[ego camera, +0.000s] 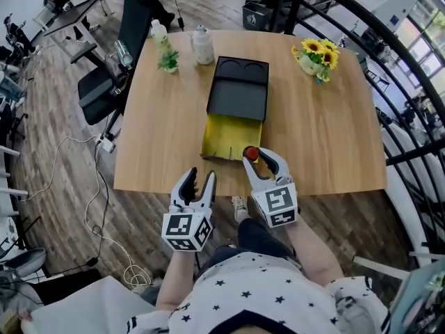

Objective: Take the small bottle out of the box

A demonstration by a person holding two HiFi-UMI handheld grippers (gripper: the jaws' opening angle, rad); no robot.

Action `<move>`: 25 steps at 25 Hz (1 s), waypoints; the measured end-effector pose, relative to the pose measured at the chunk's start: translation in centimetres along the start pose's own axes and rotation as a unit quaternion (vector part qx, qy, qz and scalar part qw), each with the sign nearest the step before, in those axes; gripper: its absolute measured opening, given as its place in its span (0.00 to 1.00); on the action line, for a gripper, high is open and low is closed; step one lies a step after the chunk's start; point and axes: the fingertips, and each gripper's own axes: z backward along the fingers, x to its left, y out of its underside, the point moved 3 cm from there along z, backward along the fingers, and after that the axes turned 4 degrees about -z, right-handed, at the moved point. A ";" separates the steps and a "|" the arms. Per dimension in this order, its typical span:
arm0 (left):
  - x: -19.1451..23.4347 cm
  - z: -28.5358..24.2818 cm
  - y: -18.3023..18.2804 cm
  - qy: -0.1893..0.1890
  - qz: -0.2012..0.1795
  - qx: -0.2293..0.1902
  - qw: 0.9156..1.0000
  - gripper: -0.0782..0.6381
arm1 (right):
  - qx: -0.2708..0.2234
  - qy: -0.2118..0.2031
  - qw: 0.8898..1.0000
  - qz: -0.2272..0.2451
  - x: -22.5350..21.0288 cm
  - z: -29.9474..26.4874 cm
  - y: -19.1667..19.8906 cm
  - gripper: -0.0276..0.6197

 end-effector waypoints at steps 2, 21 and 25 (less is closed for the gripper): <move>-0.6 1.2 0.0 0.001 -0.003 -0.005 1.000 0.36 | -0.007 0.000 1.000 0.000 0.6 1.3 -0.2 0.26; -6.0 13.5 1.1 0.020 -0.037 -0.041 0.998 0.36 | -0.067 0.015 0.998 0.006 7.9 14.9 -1.5 0.26; -6.8 15.5 1.5 0.028 -0.041 -0.045 0.998 0.36 | -0.073 0.021 0.997 0.002 9.3 17.2 -1.1 0.26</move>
